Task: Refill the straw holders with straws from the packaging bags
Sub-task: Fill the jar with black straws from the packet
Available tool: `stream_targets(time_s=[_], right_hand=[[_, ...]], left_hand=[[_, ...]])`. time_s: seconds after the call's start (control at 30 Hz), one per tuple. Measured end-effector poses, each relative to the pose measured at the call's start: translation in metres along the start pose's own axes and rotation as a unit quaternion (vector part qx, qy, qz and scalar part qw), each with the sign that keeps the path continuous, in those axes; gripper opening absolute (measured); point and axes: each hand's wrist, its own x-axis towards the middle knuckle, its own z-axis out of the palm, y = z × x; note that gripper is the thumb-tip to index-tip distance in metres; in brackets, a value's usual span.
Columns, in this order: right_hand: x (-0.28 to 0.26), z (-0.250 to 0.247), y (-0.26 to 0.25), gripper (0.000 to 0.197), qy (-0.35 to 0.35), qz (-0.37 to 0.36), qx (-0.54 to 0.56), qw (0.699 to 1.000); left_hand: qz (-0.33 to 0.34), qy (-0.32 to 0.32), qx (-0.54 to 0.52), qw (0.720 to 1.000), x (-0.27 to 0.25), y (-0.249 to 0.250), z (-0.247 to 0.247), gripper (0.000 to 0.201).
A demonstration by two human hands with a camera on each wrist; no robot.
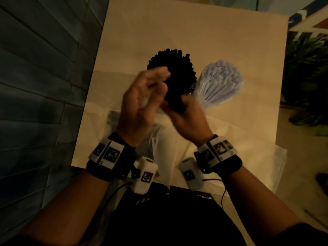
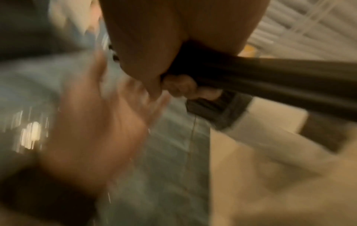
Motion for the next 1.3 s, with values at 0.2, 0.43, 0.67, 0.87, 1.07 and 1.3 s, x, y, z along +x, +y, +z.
stream_targets(time_s=[0.2,0.43,0.67,0.87,1.07,1.3], right_hand=[[0.043,-0.039,-0.029,0.034,0.191,-0.032,0.19,0.963],[0.069,-0.028,-0.025,0.031,0.214,-0.041,0.175,0.96],[0.069,-0.02,-0.021,0.022,0.218,-0.101,0.066,0.968],[0.08,-0.015,-0.002,0.031,0.155,-0.157,-0.179,0.959],[0.08,0.003,0.022,0.06,-0.012,-0.109,-0.43,0.896],[0.031,-0.023,-0.009,0.021,0.083,-0.23,-0.19,0.951]], left_hand=[[-0.06,0.079,0.09,0.991,0.014,-0.059,-0.019,0.085],[-0.119,-0.008,0.095,0.988,0.023,-0.105,0.003,0.131],[-0.08,0.003,0.068,0.994,0.048,-0.118,0.018,0.101],[-0.051,0.014,0.093,0.994,0.048,-0.115,0.023,0.089],[-0.096,-0.007,0.031,0.995,0.046,-0.114,0.023,0.086],[-0.185,0.007,0.158,0.97,0.003,-0.139,-0.033,0.12]])
